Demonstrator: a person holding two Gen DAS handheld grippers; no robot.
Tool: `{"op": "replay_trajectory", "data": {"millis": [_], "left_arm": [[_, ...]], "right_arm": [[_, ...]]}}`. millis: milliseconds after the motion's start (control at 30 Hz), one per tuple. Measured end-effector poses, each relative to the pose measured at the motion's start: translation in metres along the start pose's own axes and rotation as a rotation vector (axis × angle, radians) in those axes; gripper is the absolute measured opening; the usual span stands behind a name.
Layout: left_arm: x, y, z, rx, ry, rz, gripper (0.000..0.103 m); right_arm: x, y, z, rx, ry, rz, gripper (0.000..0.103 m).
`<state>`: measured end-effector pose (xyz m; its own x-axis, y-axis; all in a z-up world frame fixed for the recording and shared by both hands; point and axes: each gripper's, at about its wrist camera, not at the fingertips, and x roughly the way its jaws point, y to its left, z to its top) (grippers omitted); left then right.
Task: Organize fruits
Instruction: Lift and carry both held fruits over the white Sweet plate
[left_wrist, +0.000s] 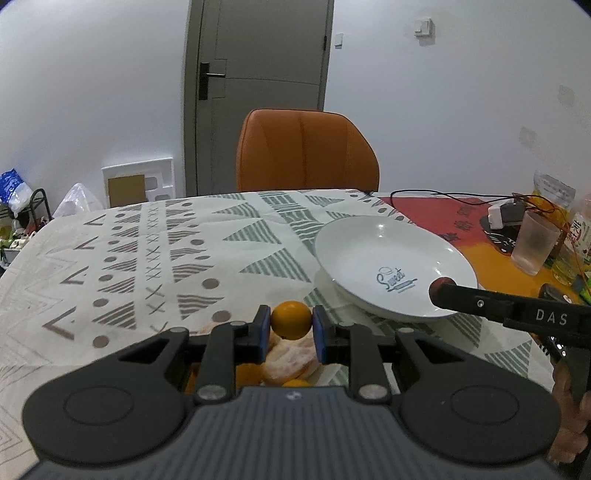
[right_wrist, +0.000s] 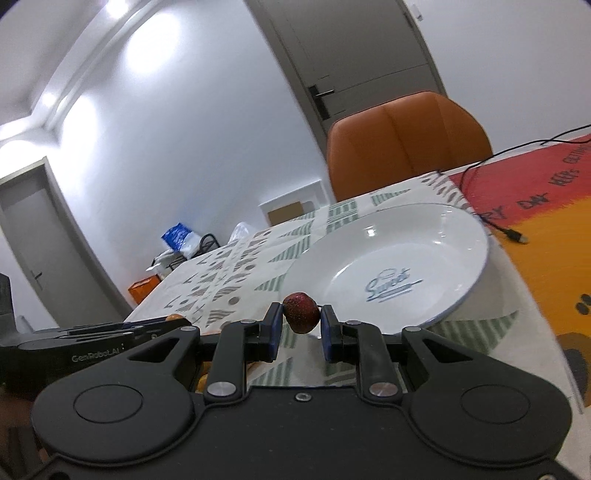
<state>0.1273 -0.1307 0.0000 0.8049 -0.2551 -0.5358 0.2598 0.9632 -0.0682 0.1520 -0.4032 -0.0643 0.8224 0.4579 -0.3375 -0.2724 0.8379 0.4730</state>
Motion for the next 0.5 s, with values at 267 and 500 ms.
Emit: {"op": "replay_trajectory", "data": {"millis": [267, 500], "left_arm": [[0.015, -0.019, 0.009, 0.036, 0.001, -0.023, 0.023], [0.038, -0.031, 0.013, 0.054, 0.022, -0.03, 0.023]], "right_arm": [[0.001, -0.013, 0.005, 0.007, -0.026, -0.037, 0.021], [0.007, -0.025, 0.008, 0.019, -0.042, -0.058, 0.021]]}}
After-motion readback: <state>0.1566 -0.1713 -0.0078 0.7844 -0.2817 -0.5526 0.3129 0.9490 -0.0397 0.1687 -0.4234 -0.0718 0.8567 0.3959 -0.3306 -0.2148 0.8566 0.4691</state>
